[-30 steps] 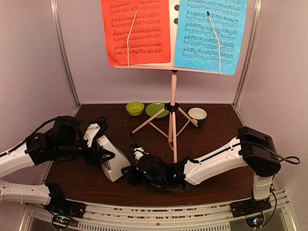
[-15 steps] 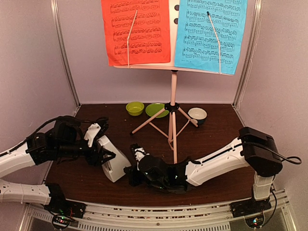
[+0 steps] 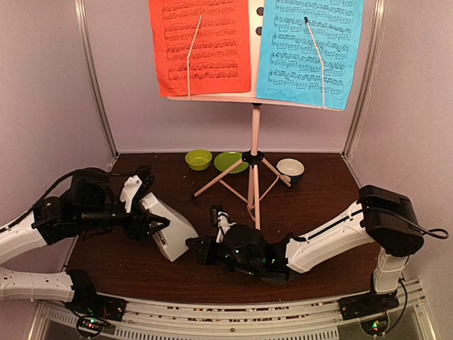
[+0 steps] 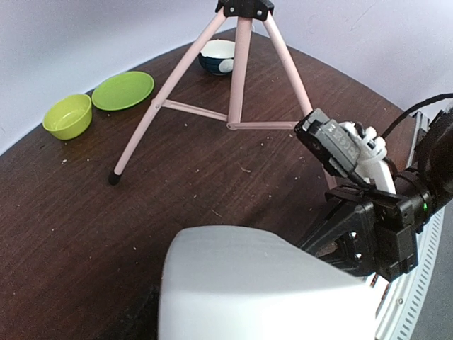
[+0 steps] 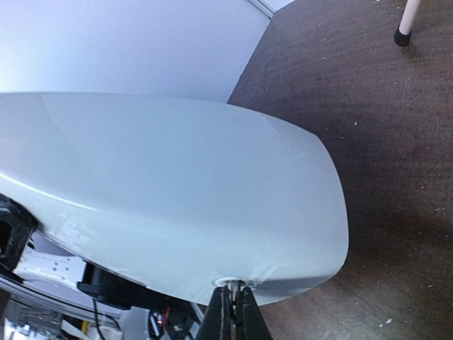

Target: Set up the instrument practice props

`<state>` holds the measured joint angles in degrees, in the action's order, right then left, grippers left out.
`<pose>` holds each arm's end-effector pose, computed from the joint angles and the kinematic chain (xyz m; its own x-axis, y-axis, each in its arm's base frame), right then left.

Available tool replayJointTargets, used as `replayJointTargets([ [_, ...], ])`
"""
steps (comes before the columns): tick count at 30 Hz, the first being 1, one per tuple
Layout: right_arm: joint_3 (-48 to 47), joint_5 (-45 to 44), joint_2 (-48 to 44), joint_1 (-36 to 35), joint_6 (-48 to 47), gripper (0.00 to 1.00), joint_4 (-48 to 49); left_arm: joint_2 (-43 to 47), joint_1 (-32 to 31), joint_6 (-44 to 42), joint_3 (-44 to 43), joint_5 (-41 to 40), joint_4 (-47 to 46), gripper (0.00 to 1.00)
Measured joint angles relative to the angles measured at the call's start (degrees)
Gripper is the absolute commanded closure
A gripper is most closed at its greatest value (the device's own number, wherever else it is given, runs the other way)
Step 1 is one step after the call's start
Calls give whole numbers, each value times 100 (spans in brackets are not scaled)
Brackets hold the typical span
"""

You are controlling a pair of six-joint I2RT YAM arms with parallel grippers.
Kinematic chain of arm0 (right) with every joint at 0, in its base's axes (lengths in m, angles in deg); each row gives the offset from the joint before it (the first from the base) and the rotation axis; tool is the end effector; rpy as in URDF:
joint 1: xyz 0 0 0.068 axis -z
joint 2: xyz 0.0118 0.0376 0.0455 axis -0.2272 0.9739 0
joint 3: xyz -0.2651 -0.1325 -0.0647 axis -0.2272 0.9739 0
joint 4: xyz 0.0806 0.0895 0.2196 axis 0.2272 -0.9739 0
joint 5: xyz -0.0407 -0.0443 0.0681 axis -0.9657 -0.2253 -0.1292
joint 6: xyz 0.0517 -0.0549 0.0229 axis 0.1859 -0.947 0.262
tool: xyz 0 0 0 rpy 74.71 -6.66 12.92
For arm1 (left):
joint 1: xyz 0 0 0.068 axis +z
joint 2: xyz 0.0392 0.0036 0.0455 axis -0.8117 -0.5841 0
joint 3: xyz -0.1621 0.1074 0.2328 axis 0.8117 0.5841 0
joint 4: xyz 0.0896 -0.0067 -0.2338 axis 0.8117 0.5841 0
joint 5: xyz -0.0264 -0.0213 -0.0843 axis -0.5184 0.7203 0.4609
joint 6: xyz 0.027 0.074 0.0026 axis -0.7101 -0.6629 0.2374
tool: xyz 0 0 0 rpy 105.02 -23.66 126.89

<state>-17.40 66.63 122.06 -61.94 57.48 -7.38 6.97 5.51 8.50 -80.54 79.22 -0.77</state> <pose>0.1230 0.4246 0.2054 -0.8061 0.1887 -0.5610 -0.4519 0.4158 0.7892 0.1084 -0.1320 0.3012 -0.4853 0.2281 -0.8441 0.7090 0.6676 -0.2272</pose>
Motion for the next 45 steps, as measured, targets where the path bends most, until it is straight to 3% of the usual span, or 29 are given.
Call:
replayJointTargets([
  [13,356,120,334,50,2179,100,1934,487,2,-293,28,17,-116,100],
  [23,420,90,461,50,3355,100,2509,713,7,-505,90,42,-151,100],
  [31,833,-160,-227,151,2715,57,1331,11,-22,-138,85,-2,-205,100],
  [38,1733,-376,-1318,249,2094,46,308,-946,-22,219,81,-9,-560,100],
  [45,1799,-579,-2476,153,1235,27,-1163,-1720,-22,236,-177,-15,-992,100],
])
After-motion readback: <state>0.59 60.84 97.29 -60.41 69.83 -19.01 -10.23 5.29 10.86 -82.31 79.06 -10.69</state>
